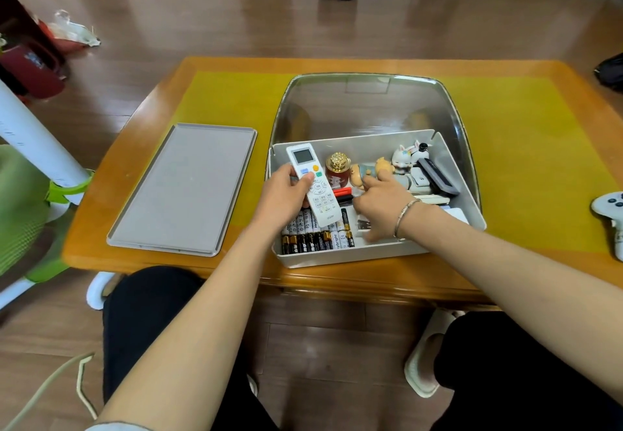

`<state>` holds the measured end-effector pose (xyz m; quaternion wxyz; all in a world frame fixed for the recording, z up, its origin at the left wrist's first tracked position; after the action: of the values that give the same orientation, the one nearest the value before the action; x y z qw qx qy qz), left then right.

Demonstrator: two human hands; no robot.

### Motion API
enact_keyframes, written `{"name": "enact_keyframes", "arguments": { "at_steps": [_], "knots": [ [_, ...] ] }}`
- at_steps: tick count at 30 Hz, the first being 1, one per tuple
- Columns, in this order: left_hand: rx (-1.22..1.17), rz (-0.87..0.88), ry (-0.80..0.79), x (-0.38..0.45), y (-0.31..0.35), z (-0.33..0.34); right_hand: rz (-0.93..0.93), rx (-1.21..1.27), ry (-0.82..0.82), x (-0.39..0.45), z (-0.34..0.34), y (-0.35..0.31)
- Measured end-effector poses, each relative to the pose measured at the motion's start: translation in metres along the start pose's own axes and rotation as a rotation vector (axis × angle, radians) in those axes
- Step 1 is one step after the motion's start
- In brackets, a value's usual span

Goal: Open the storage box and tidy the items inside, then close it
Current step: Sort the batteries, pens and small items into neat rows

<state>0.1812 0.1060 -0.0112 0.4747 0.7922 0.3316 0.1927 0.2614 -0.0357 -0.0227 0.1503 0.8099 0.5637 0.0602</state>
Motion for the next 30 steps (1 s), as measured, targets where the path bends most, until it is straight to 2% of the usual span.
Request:
{"name": "enact_keyframes", "arguments": {
  "at_steps": [2,6,9,13,16,19,23,27,30],
  "knots": [
    [-0.013,-0.004,-0.019,-0.001,0.000,-0.001,0.080,0.130,0.109,-0.003,-0.009,0.009],
    [-0.024,0.001,-0.069,-0.002,0.005,0.001,0.306,0.556,0.392,-0.024,-0.031,0.046],
    [0.001,0.012,-0.166,-0.006,0.014,0.016,0.474,0.697,0.511,-0.044,-0.032,0.075],
    [0.121,0.035,-0.265,-0.011,0.023,0.046,0.566,0.639,0.436,-0.054,-0.017,0.092],
    [0.250,0.051,-0.304,-0.013,0.024,0.068,0.520,0.524,0.315,-0.050,-0.011,0.084],
    [0.337,0.098,-0.279,-0.014,0.023,0.080,0.474,0.386,0.278,-0.046,-0.005,0.071],
    [0.382,0.101,-0.283,-0.013,0.022,0.087,0.397,0.280,0.211,-0.040,0.007,0.057],
    [0.289,-0.027,-0.399,-0.019,0.018,0.100,0.402,0.222,0.181,-0.040,0.014,0.059],
    [0.433,0.123,-0.274,-0.019,0.019,0.097,0.467,0.252,0.239,-0.043,0.010,0.066]
  ]
}}
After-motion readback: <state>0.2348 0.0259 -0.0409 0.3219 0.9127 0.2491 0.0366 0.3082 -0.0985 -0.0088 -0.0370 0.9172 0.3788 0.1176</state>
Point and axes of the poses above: each hand's wrist, its own x-axis towards the middle knuckle, its own z-axis out of the palm, y = z × x, the point moved 5 cm from there along x, towards the middle knuckle, and after that the axes turned 13 degrees about y, right-handed, at the moved point
